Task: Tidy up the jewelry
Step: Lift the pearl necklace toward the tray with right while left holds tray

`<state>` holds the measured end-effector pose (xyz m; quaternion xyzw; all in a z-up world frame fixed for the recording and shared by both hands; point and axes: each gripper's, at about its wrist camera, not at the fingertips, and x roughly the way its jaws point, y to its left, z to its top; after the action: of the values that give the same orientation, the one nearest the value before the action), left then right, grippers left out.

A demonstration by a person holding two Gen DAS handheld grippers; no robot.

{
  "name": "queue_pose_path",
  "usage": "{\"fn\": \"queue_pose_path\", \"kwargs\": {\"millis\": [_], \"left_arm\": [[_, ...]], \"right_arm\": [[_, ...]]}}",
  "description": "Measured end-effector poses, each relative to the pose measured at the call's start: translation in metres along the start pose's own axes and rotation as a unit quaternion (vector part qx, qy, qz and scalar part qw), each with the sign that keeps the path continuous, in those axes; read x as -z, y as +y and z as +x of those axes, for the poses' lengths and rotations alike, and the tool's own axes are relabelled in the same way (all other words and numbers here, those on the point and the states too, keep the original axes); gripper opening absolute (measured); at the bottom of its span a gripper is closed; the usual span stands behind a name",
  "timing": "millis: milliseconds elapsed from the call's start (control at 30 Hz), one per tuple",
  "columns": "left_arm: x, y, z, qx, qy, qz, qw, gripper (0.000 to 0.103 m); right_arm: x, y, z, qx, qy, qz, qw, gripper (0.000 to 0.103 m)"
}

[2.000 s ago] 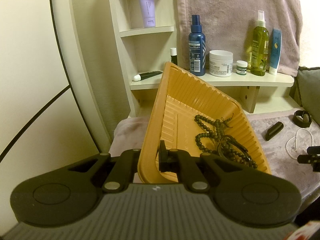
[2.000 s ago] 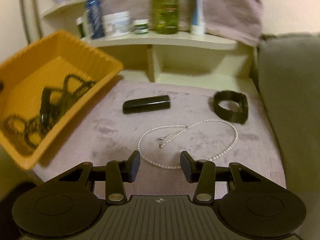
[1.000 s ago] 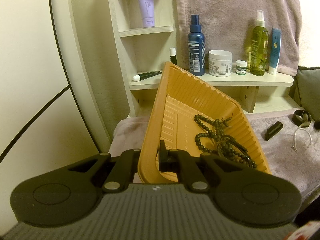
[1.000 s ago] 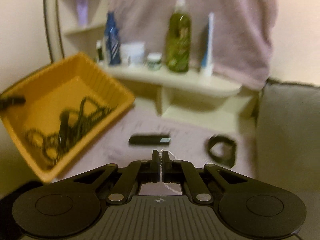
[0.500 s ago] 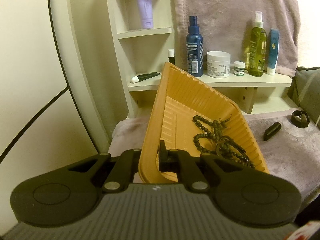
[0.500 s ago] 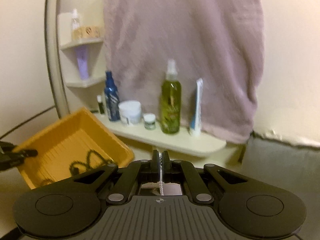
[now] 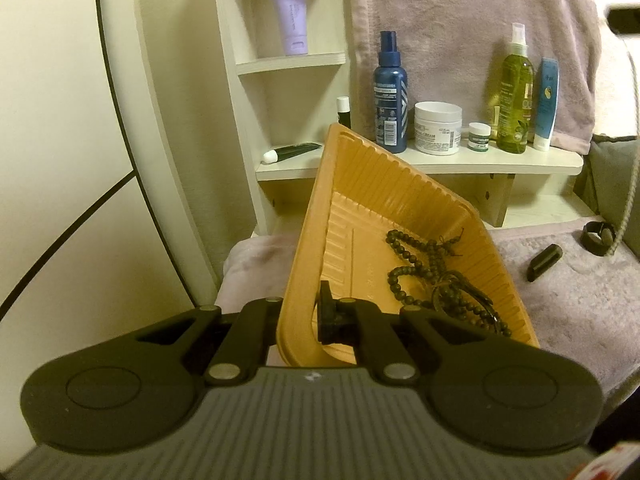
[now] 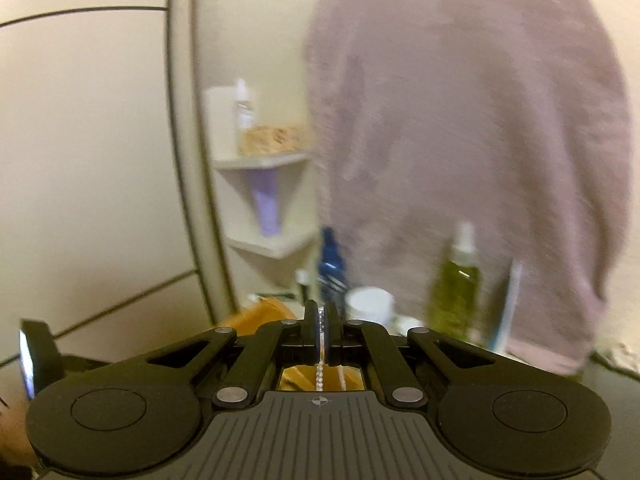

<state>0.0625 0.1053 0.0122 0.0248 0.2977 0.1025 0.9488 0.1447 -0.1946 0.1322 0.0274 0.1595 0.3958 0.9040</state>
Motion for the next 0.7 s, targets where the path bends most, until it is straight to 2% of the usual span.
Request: {"fn": "queue_pose_path", "kwargs": {"millis": [300, 467, 700], "left_arm": [[0.001, 0.006, 0.003, 0.007, 0.003, -0.007, 0.9999, 0.005], [0.0, 0.008, 0.005, 0.012, 0.004, -0.011, 0.9999, 0.005], [0.0, 0.009, 0.007, 0.013, 0.005, -0.014, 0.9998, 0.005]], "right_arm": [[-0.015, 0.037, 0.041, -0.058, 0.0, -0.01, 0.998, 0.002], [-0.003, 0.049, 0.073, -0.087, 0.032, 0.001, 0.996, 0.002], [0.033, 0.052, 0.114, -0.109, 0.105, 0.031, 0.988, 0.002]]}}
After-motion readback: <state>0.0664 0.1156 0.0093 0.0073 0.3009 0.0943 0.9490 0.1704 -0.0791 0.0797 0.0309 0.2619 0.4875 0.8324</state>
